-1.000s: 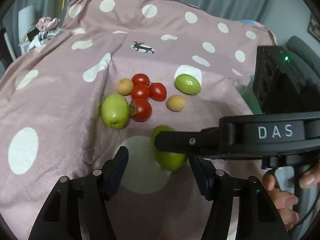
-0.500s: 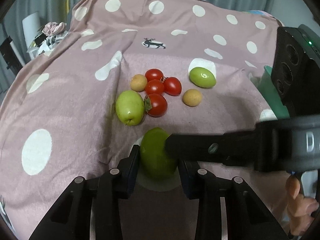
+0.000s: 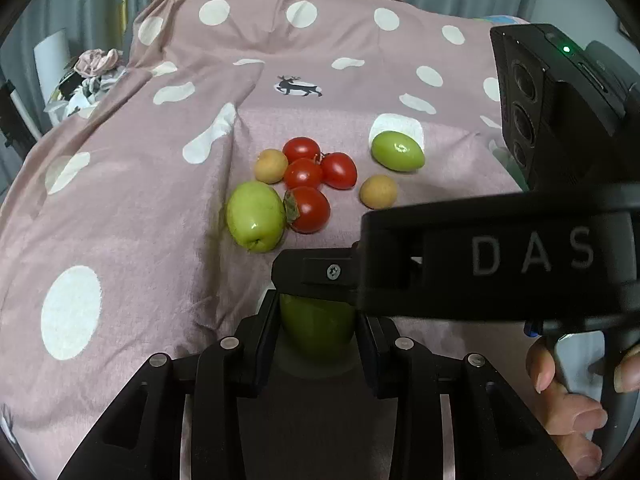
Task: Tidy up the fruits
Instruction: 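Carry the large green fruit over the green basin and lower it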
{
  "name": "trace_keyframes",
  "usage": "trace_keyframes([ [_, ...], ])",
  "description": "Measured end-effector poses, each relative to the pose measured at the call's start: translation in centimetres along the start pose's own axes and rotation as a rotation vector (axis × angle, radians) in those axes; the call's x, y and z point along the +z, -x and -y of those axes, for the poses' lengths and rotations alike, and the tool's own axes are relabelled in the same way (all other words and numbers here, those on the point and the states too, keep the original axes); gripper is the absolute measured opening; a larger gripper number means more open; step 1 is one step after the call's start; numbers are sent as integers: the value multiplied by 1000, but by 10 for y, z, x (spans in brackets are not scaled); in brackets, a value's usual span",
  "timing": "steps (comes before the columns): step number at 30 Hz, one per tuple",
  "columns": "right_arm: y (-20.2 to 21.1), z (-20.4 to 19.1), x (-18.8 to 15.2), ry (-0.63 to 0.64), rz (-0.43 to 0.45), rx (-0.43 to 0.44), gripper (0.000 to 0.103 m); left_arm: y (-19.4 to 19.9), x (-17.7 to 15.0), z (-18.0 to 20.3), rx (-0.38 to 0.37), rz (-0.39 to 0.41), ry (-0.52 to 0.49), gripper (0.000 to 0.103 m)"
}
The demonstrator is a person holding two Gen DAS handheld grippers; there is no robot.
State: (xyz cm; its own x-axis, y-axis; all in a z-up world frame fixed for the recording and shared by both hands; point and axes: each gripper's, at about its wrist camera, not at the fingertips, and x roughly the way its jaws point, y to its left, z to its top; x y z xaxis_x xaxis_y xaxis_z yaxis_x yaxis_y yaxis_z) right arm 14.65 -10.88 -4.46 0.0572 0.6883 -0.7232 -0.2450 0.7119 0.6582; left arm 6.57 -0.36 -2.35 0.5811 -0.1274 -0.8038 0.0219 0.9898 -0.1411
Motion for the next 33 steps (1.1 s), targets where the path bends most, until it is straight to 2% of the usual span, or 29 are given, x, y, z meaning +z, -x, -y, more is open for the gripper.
trace_keyframes([
  [12, 2, 1, -3, 12, -5, 0, 39, 2, -3, 1, -10, -15, -7, 36],
  [17, 13, 2, -5, 5, 16, -15, 38, 7, -3, 4, -44, 2, -1, 36],
  [20, 25, 2, -7, 7, 38, 5, 37, 16, -1, 11, -48, 26, -6, 36],
  [29, 107, -5, -20, 43, 210, 63, 34, 65, 16, 60, -87, 166, -88, 36],
  [33, 154, 4, -29, 37, 305, 87, 32, 83, 27, 98, -117, 227, -170, 36],
])
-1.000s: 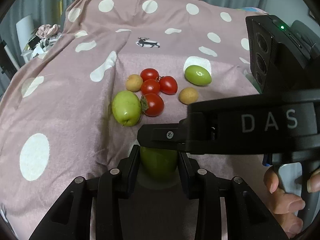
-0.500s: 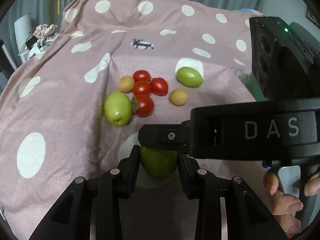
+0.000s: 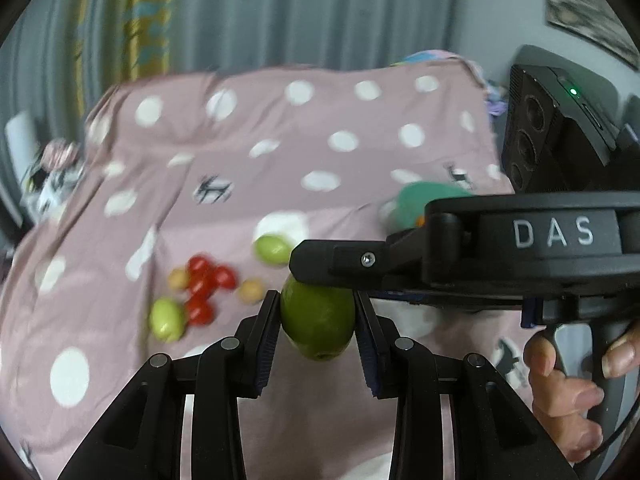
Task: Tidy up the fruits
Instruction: 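Carry the large green fruit over the green basin and lower it, then move both open grippers back to the fruit pile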
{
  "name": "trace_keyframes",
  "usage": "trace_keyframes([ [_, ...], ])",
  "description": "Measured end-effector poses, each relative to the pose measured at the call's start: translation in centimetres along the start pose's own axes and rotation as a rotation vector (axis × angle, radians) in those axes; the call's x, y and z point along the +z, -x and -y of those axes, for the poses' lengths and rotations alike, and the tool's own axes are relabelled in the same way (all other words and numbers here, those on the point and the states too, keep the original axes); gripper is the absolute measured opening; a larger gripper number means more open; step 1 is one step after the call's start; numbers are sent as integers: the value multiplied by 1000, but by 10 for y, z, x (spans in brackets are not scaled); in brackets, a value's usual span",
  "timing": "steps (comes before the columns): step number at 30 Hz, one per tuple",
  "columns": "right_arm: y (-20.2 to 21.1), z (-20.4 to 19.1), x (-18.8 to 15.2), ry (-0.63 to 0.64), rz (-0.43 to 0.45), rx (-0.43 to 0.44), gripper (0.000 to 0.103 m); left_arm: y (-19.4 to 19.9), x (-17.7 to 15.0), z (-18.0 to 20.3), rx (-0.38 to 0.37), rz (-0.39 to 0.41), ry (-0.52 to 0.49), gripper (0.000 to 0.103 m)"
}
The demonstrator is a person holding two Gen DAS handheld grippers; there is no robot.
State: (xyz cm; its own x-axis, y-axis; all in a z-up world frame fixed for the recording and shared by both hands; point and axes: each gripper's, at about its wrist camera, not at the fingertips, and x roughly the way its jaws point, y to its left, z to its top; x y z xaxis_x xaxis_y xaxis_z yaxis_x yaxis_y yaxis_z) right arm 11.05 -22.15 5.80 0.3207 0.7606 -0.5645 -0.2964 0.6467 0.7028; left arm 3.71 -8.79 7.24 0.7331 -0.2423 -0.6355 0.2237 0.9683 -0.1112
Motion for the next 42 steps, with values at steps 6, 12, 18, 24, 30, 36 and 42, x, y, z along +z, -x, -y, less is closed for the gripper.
trace_keyframes([
  [6, 71, 29, 7, -39, 148, -53, 31, -16, 29, 61, -110, 10, -59, 36],
  [12, 136, 86, 4, -149, 278, -78, 30, -49, 43, 133, -201, -3, -169, 36],
  [18, 167, 135, -5, -274, 331, -114, 29, -86, 41, 178, -253, -63, -215, 36],
  [24, 167, 142, -9, -298, 325, -151, 27, -92, 32, 187, -225, -98, -232, 36],
  [30, 166, 134, -7, -300, 329, -250, 60, -77, 27, 171, -95, -45, -248, 36],
  [36, 157, 105, -6, -244, 342, -263, 82, -52, 19, 120, -113, -132, -197, 68],
  [42, 104, 56, -3, -141, 238, -181, 91, -14, -8, 37, -90, -102, 30, 69],
])
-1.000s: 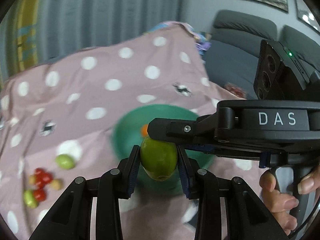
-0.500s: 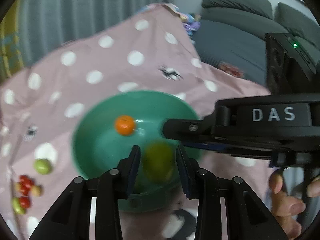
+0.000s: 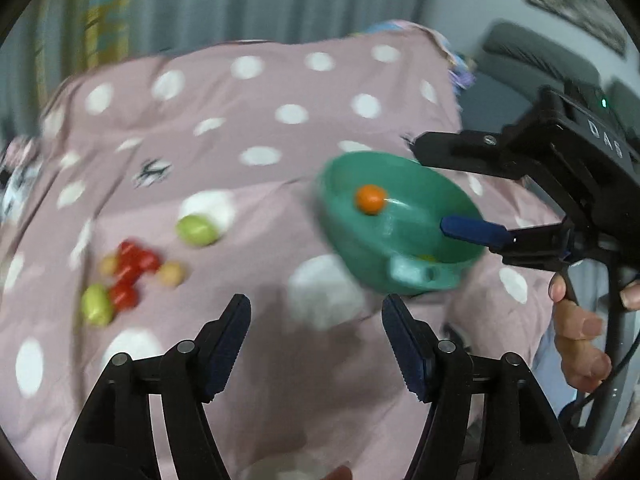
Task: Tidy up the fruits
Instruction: 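Move both open grippers back to the fruit pile, then close the right gripper around another large green fruit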
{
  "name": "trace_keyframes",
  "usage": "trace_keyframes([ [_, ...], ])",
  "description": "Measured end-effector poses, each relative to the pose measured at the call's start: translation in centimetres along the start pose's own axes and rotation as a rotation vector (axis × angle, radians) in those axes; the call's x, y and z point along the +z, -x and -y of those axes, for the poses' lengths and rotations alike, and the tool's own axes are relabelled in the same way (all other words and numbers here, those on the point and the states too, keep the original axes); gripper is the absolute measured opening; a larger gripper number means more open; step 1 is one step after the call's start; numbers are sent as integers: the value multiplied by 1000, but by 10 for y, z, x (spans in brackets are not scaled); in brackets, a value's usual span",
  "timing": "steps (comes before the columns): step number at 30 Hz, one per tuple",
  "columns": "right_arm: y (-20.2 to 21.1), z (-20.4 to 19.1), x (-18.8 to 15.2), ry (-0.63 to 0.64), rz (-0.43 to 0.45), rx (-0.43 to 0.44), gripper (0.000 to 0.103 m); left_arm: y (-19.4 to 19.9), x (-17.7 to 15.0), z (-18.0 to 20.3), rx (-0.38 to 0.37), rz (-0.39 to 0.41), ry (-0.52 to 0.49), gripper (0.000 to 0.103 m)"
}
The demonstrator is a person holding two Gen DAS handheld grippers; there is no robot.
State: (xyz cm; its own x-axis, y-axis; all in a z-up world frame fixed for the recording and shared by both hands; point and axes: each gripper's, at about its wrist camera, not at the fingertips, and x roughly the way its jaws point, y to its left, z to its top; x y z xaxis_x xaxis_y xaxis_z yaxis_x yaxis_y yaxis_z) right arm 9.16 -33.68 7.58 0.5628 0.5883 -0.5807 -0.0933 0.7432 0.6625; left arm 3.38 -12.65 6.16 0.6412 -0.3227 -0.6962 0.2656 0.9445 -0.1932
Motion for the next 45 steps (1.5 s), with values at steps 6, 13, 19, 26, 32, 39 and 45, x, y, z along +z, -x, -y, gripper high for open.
trace_keyframes([
  [6, -68, -50, -22, 113, -131, -5, 97, 31, -21, -76, 71, 60, 191, 93],
  [13, -147, -66, -22, 166, -242, -100, 98, 28, -49, -150, 249, 48, 410, 95],
  [19, -191, -67, 0, 185, -248, -216, 97, 20, -52, -164, 329, 44, 452, 95],
  [26, -223, -62, 16, 246, -274, -289, 82, 23, -50, -146, 286, 18, 354, 95],
  [32, -238, -51, 16, 244, -288, -295, 62, 5, -54, -126, 262, -85, 288, 95],
  [39, -242, -43, 21, 194, -266, -259, 43, -1, -61, -112, 321, -118, 148, 95],
  [45, -234, -46, 10, 176, -316, -219, 41, -3, -60, -119, 317, -111, 196, 95],
])
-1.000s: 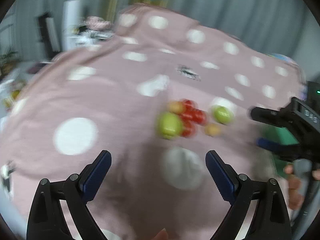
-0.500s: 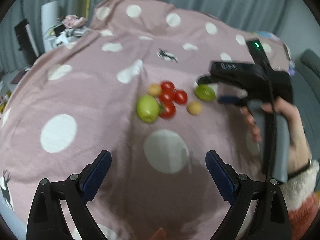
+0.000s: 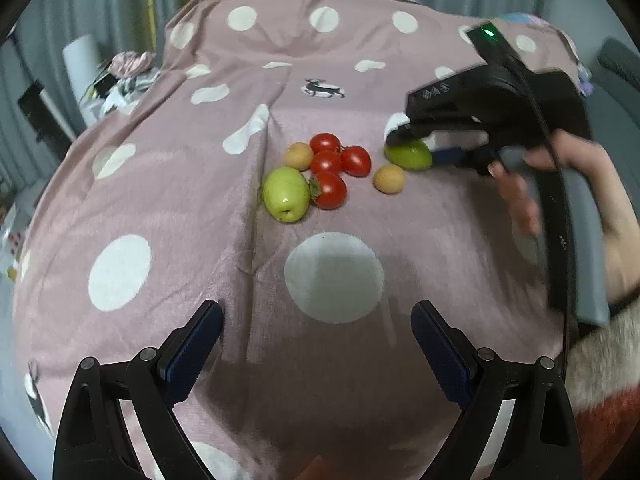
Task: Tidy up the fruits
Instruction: 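Close the right gripper around another large green fruit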
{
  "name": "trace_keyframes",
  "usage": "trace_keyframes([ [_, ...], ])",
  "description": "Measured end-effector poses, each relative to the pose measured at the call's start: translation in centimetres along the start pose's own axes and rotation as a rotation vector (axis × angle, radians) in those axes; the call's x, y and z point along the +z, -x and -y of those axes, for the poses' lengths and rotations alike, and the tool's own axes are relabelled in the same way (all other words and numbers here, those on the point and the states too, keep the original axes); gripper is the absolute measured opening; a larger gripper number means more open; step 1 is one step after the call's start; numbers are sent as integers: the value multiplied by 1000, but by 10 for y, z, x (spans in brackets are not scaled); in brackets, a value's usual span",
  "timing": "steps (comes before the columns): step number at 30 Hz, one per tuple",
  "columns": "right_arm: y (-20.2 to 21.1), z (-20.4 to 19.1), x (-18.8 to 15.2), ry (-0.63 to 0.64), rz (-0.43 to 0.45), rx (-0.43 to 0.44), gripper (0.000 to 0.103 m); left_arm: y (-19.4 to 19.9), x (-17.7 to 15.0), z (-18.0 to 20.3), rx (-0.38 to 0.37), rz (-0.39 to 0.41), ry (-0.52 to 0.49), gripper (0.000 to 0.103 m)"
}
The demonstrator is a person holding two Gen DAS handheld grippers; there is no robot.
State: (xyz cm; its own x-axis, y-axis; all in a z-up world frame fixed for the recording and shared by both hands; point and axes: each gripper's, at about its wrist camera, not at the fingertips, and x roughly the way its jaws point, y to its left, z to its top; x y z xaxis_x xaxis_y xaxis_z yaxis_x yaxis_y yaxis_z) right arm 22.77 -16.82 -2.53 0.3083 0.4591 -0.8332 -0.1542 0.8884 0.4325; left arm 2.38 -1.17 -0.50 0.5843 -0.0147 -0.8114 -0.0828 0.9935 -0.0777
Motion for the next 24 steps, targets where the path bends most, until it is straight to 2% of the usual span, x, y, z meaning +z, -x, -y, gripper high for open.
trace_keyframes([
  [5, 13, -13, -25, 38, -43, 53, 36, 1, 0, -4, -19, -7, 42, 95],
  [9, 21, -23, -43, 97, -49, 32, 36, 2, -1, -8, -39, -21, 87, 95],
  [13, 30, -21, -58, 80, -93, 105, 36, 4, -2, -8, -49, -32, 101, 95],
  [16, 42, -27, -69, 118, -95, 98, 36, 6, -3, -11, -67, -26, 123, 95],
  [21, 54, -34, -87, 143, -125, 156, 36, 8, -4, -6, -50, 4, 121, 95],
  [24, 52, -37, -98, 165, -158, 160, 35, 9, -5, -2, -26, 5, 92, 95],
])
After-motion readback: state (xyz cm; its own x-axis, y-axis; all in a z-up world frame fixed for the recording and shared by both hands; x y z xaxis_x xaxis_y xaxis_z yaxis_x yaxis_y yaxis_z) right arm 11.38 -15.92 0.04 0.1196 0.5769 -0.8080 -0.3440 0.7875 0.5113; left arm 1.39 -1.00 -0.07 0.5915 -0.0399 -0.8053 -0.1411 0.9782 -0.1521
